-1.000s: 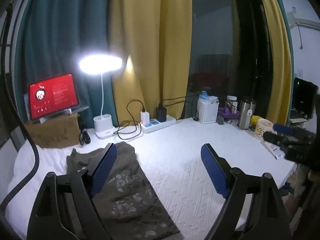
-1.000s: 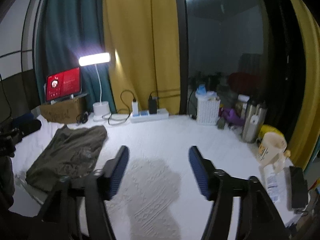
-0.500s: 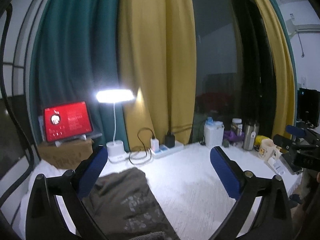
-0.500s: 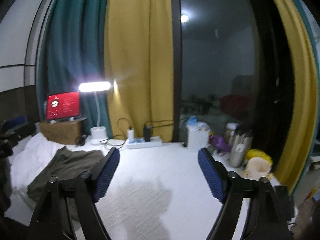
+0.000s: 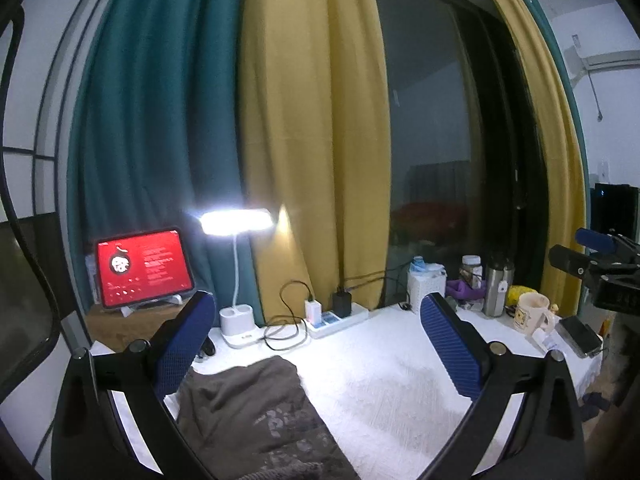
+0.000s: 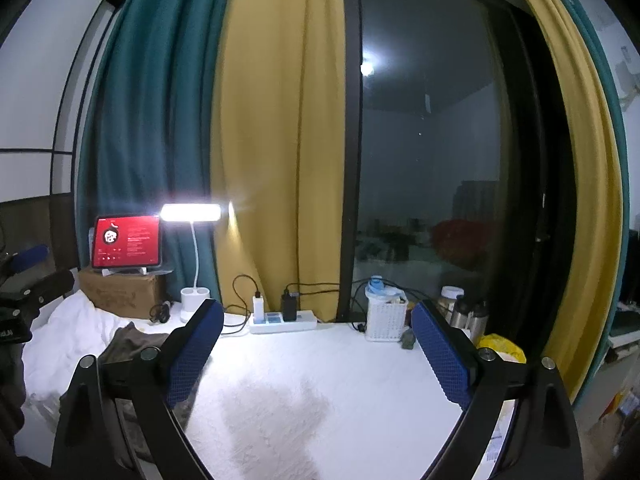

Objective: Fold small clothes

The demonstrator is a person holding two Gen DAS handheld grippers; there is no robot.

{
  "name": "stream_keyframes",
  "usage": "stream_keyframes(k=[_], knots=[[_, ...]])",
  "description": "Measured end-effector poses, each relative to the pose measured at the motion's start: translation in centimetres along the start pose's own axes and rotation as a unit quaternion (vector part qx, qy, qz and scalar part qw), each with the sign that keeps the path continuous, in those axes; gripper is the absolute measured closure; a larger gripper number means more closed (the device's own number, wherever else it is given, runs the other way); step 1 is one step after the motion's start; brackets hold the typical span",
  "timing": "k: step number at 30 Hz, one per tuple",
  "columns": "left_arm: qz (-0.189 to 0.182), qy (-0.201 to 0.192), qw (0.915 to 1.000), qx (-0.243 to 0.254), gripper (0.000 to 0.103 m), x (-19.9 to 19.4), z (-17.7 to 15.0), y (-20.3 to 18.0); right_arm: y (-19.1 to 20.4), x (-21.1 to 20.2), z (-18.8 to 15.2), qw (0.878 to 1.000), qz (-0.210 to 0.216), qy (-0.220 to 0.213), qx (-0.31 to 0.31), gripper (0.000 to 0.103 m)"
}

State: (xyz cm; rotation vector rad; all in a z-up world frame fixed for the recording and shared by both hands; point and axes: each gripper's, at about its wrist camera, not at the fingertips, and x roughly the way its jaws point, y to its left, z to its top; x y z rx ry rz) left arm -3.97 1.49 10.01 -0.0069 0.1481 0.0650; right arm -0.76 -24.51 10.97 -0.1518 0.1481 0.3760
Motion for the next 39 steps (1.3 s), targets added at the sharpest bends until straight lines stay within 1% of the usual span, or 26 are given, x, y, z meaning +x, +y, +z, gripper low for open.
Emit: stream_keyframes(k=[3,6,9,14,17,21,25,31,39], knots=[[0.022,-0.021,0.9995,0.002,0.001,-0.8,0.4,0.8,0.6,-0.4,0.8,1.000,-0.005,-0.005,-0.005,0.007],[0.036,-0.032,0.9988,-0.004,0.001,-1.6,0.7,1.7,1.2,-0.5,1.6,1.000,-0.003,-0.008,-0.003,0.007],[0.042,-0.032,0.9986,-0.010,0.001,-1.9,0.7,2.6,2.1,-0.5,2.1,1.000,0.000,-0.009,-0.006,0.007],[0.049,-0.018,0.9984,-0.024,0.001,-2.0,0.5,4.2,3.9,-0.2,2.8,1.000,0.009,-0.004,-0.023,0.007],[0.057,-0.019,0.9976,-0.034,0.001,-2.3,0.3,5.2,4.9,-0.2,3.2,0.999,0.014,-0.004,-0.033,0.007],[0.057,-0.019,0.9973,-0.043,0.001,-2.5,0.0,6.1,5.7,0.1,3.5,0.999,0.019,-0.002,-0.035,0.007],[0.056,-0.015,0.9975,-0.040,0.001,-2.5,-0.2,6.1,6.2,0.1,3.6,0.999,0.022,0.000,-0.039,0.007],[0.058,-0.018,0.9973,-0.042,0.001,-2.6,-0.3,6.2,6.3,0.2,3.6,0.999,0.023,-0.001,-0.038,0.007],[0.060,-0.011,0.9970,-0.047,0.001,-2.6,-0.5,6.3,6.4,0.5,3.2,0.999,0.023,0.008,-0.042,0.007]])
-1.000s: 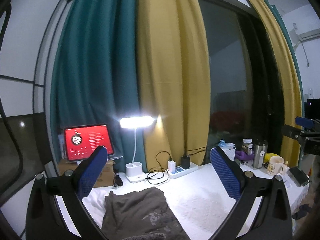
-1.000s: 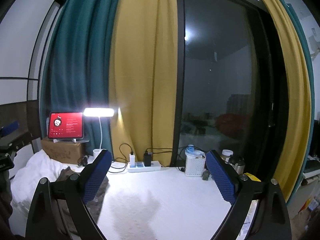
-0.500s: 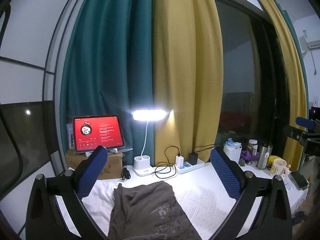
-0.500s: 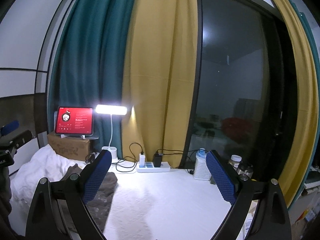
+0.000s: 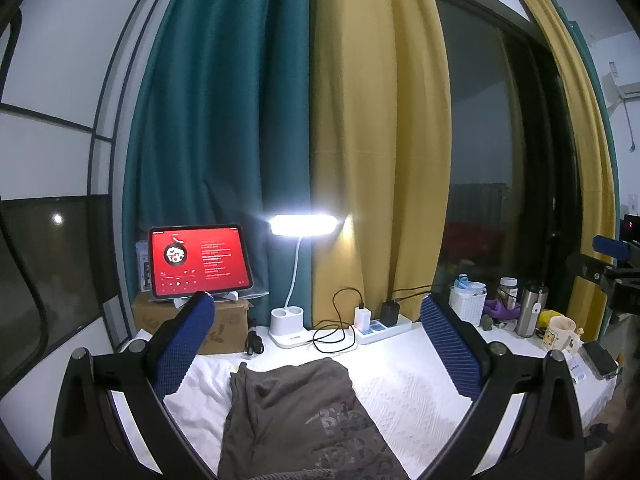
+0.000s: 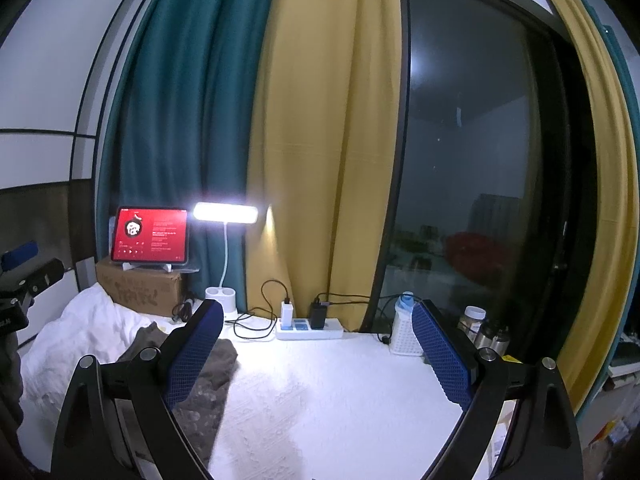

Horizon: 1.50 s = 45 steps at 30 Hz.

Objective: Fold small clothes

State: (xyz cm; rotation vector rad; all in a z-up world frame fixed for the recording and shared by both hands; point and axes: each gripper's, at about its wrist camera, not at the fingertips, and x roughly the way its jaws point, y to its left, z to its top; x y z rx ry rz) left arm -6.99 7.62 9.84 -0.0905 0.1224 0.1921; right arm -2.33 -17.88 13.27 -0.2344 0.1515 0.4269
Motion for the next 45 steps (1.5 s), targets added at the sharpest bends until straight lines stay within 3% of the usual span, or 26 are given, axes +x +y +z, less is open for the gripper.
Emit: stream_keyframes(k=[45], knots=[[-0.007,0.006,1.0000,-0.001,0.001,0.10,-0.11,-0.93,-0.45,0.24,-0.60,1.000,-0.008,0.007,0.005,0.007]])
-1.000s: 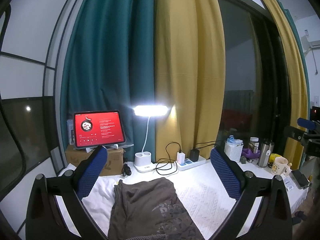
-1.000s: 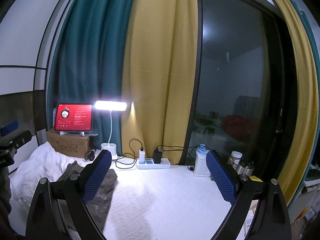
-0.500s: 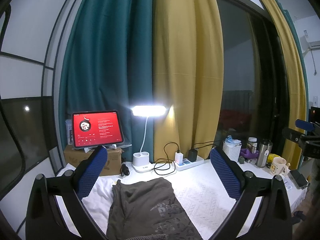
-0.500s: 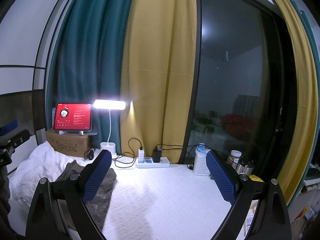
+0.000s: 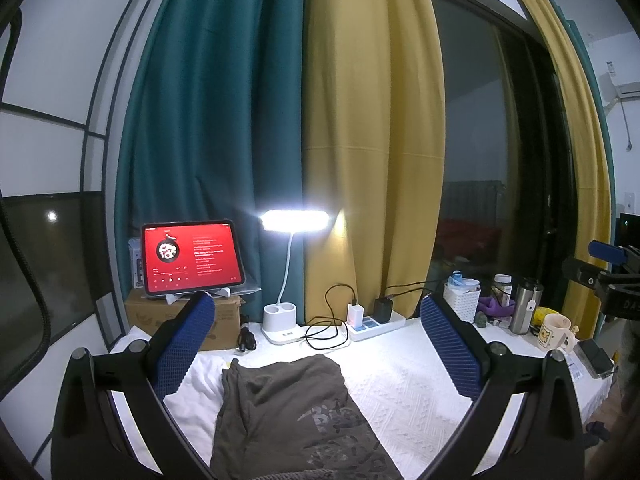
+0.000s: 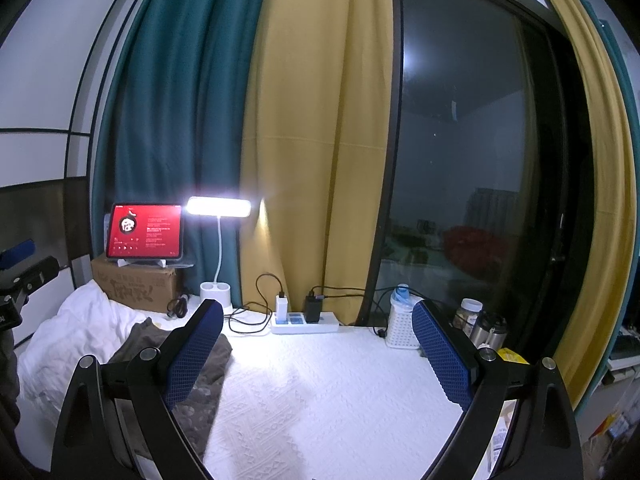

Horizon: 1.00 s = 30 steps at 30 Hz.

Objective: Fold small clothes

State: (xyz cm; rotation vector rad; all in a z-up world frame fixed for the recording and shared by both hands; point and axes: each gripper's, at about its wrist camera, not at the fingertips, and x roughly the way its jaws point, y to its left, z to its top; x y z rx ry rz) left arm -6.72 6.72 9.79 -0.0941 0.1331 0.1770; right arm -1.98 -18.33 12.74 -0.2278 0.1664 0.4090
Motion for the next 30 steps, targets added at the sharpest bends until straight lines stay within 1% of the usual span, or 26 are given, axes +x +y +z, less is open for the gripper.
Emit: stream_keyframes(k=[30], knots=[[-0.004,0.003,1.0000,0.003,0.001,-0.02,-0.19,-0.25,-0.10,0.06,-0.06,1.000,-0.001,0.001,0.001,0.007]])
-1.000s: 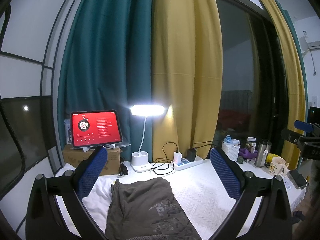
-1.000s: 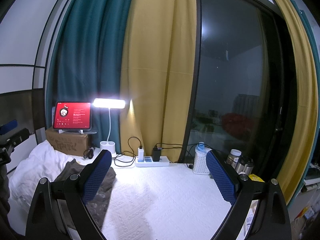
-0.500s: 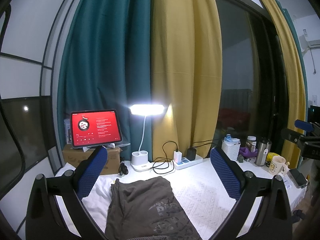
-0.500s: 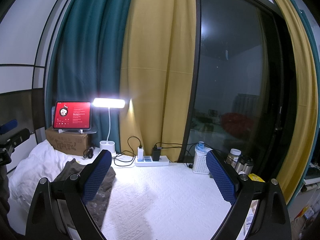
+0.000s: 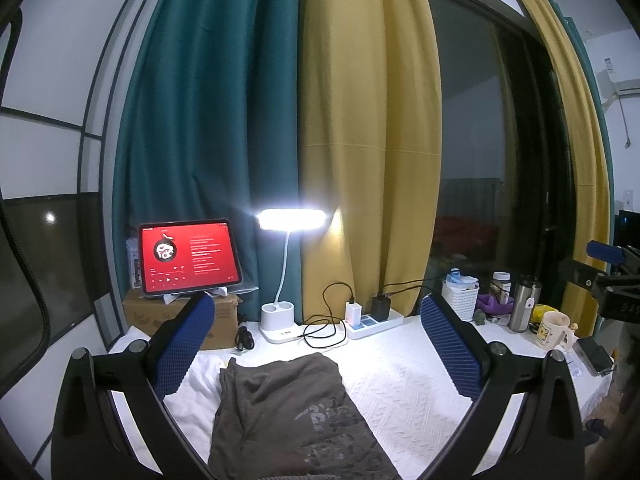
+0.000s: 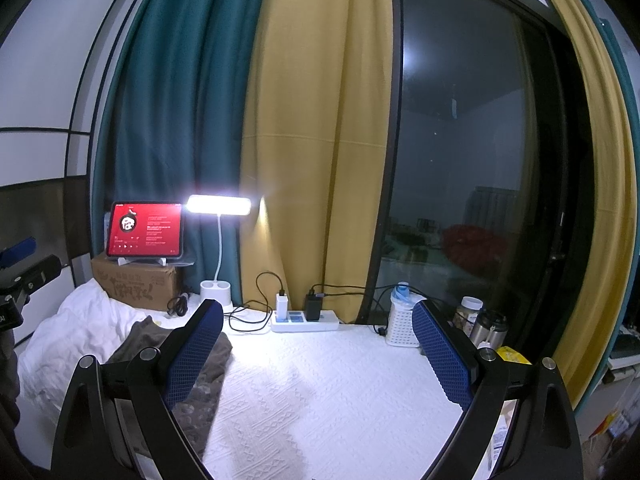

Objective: Fold small clothes

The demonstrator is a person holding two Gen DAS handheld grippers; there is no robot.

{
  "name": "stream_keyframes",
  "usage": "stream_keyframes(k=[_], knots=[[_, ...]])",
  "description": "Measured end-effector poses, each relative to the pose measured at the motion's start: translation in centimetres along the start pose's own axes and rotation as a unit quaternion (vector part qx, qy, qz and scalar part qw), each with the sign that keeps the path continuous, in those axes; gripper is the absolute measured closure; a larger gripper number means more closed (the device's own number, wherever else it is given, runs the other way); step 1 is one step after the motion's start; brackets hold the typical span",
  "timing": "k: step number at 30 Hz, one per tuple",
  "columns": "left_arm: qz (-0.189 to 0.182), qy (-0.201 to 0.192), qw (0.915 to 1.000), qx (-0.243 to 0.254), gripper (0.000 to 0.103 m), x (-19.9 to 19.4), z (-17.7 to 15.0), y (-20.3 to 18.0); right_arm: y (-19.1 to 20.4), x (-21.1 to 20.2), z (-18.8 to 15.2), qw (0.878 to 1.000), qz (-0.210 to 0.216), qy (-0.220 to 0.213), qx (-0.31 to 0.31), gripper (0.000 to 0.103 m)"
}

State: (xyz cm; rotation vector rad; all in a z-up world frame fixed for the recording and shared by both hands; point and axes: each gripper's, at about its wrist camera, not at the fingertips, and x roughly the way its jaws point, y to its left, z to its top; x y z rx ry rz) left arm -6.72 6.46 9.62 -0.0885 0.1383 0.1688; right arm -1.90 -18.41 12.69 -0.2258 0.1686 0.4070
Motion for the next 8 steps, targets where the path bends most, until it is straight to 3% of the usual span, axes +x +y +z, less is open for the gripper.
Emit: stream_keyframes(k=[8], knots=[[-0.002,0.013,0.9999,0.003,0.001,1.1,-0.3,0.2,0.2,0.4,-1.2,1.000,0.002,0.007,0.001,0.007]])
